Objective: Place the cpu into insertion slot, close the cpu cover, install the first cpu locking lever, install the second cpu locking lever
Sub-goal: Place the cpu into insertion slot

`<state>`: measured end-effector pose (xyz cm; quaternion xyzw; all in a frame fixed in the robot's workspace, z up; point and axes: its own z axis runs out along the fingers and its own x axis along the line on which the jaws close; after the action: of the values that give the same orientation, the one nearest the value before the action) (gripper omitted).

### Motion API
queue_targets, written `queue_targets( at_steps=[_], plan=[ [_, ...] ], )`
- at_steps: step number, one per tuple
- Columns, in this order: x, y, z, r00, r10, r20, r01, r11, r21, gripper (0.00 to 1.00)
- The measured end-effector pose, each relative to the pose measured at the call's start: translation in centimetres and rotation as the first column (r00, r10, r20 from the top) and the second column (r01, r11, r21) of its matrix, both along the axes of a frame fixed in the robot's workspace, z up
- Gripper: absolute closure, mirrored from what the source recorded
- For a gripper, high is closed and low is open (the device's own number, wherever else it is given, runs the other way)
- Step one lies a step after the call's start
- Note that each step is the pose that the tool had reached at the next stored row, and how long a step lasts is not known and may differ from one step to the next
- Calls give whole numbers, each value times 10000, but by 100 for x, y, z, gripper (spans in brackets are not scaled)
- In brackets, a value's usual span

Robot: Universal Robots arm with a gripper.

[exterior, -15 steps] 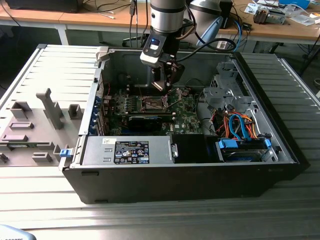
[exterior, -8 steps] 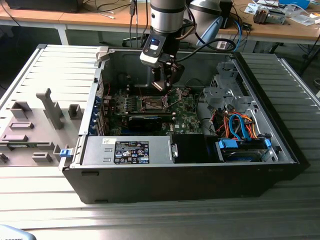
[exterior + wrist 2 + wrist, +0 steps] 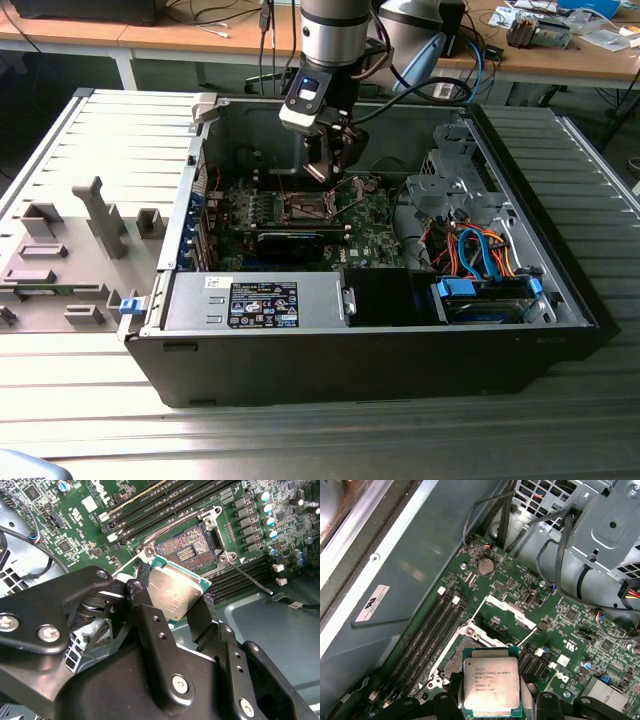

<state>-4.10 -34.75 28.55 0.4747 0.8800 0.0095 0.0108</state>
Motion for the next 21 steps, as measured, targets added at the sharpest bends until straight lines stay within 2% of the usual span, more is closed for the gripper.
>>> queue_targets(
  at_steps=[21],
  plan=[
    [0,0,-12,9999,-121,0,121,9999,0,45]
  ],
)
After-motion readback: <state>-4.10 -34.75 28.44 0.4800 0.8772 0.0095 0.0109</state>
